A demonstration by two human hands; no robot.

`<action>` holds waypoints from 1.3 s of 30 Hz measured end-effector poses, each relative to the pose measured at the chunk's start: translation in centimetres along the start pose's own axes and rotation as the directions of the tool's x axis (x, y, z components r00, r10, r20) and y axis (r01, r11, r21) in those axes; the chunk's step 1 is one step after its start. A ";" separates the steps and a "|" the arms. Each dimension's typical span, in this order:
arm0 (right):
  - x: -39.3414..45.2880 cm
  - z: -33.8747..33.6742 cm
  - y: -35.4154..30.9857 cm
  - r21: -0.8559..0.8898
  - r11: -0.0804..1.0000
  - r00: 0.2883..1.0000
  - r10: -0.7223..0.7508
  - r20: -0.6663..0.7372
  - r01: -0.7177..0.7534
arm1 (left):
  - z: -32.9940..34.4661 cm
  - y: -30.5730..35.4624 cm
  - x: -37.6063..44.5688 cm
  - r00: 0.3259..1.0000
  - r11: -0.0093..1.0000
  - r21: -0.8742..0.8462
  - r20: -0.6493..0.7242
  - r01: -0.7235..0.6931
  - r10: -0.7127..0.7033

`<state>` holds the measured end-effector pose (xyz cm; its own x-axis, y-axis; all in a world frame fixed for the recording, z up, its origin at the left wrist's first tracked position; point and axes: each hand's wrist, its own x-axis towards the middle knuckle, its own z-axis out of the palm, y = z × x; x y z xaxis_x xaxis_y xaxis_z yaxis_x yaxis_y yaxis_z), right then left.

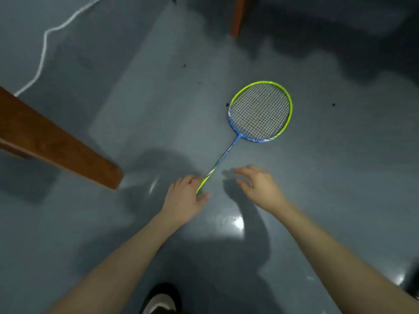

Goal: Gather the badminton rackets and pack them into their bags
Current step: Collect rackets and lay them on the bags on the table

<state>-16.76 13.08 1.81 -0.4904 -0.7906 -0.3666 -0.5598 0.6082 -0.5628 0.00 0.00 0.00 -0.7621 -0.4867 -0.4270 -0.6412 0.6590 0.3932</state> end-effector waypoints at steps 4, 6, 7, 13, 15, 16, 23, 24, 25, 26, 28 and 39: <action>3.9 4.6 1.7 -0.155 0.978 0.989 -0.145 -0.006 0.142 | 4.8 -2.3 2.0 0.996 1.000 -0.023 -0.087 0.002 -0.004; 5.1 6.2 2.0 -0.180 0.971 0.984 -0.170 -0.050 0.158 | 6.1 -2.9 2.5 0.996 0.999 -0.035 -0.092 -0.013 0.010; 5.5 6.7 2.2 -0.196 0.965 0.980 -0.188 -0.068 0.171 | 6.5 -3.1 2.7 0.992 0.998 -0.054 -0.124 -0.040 0.033; 4.3 6.0 2.4 -0.173 0.966 0.959 -0.222 -0.178 0.192 | 5.4 -2.0 2.2 0.929 0.935 -0.236 -0.324 -0.264 0.180; 3.3 4.6 3.1 -0.189 0.963 0.933 -0.240 -0.270 0.193 | 4.7 -0.1 1.9 0.896 0.918 -0.233 -0.388 -0.321 0.215; 2.7 3.8 3.6 -0.194 0.962 0.923 -0.246 -0.297 0.194 | 4.3 1.2 1.7 0.886 0.907 -0.248 -0.409 -0.340 0.220; -4.8 -3.2 10.7 -0.100 0.992 0.844 -0.119 -0.523 0.077 | 5.4 13.8 1.8 0.902 0.839 -0.390 -0.359 -0.379 0.241; -6.2 -4.0 12.3 -0.069 0.997 0.823 -0.071 -0.564 0.039 | 5.9 15.8 1.9 0.907 0.842 -0.388 -0.343 -0.375 0.246; -7.6 -4.9 14.0 -0.032 0.999 0.801 -0.020 -0.599 0.001 | 6.4 17.8 2.1 0.904 0.837 -0.388 -0.341 -0.386 0.259; -9.1 -5.6 15.7 0.004 0.999 0.780 0.033 -0.625 -0.039 | 7.0 19.8 2.3 0.895 0.824 -0.389 -0.345 -0.412 0.284; -12.2 -6.9 19.5 0.046 0.990 0.740 0.130 -0.660 -0.134 | 8.5 23.7 2.6 0.866 0.794 -0.379 -0.358 -0.476 0.348; -27.8 -5.5 35.4 0.175 0.593 0.441 0.736 -0.513 -0.786 | 19.7 37.9 1.5 0.883 0.867 -0.170 -0.051 -0.469 0.467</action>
<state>-26.59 56.96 -3.85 -0.9713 0.1355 -0.1957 0.1706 0.9697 -0.1749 -23.70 35.53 -1.78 -0.9769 -0.1507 -0.1515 -0.2137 0.7020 0.6793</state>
